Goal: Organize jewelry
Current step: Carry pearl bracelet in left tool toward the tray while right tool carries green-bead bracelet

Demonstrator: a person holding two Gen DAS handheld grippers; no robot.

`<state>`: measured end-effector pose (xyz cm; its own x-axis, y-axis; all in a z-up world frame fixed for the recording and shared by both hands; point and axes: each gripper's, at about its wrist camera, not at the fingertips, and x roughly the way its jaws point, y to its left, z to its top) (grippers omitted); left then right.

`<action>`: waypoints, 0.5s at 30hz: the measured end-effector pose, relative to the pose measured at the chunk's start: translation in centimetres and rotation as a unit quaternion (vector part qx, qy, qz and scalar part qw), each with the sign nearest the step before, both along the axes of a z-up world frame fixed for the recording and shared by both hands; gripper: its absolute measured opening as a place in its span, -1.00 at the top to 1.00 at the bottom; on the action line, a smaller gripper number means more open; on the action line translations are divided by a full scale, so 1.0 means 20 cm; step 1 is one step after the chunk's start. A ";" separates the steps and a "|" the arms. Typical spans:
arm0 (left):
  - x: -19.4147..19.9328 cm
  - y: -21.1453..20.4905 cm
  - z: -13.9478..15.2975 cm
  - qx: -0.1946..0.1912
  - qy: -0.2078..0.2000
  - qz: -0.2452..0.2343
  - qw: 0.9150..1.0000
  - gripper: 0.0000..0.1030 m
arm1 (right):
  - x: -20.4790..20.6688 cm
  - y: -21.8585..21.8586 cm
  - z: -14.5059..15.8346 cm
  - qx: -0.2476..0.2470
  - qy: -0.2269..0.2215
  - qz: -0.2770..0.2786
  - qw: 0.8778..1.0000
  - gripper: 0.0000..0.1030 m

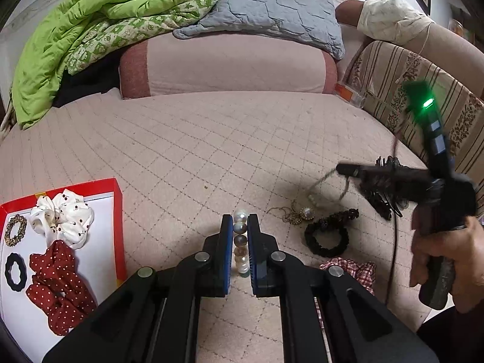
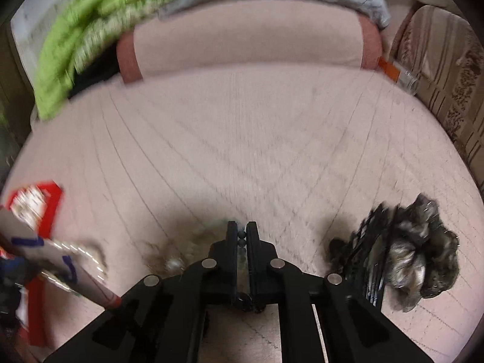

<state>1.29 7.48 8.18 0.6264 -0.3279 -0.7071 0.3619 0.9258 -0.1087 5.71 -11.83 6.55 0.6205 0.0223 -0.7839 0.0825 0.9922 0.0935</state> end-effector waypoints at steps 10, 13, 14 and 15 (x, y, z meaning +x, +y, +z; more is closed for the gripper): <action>-0.10 0.05 0.09 0.005 -0.021 0.018 1.000 0.83 | -0.18 0.09 0.29 0.062 -0.114 0.021 0.991 0.89; -0.13 0.07 0.12 0.009 -0.028 0.024 0.999 0.83 | -0.24 0.13 0.31 0.083 -0.122 0.033 0.989 0.88; -0.14 0.08 0.13 0.010 -0.030 0.027 0.999 0.83 | -0.25 0.15 0.32 0.087 -0.122 0.038 0.988 0.88; -0.15 0.10 0.14 0.010 -0.032 0.030 0.999 0.83 | -0.27 0.18 0.32 0.087 -0.124 0.043 0.988 0.88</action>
<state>-1.78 9.50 11.07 0.6885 -0.2741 -0.6714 0.3116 0.9478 -0.0675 0.38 -8.32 12.96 0.7829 0.2036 -0.5879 -0.0475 0.9618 0.2697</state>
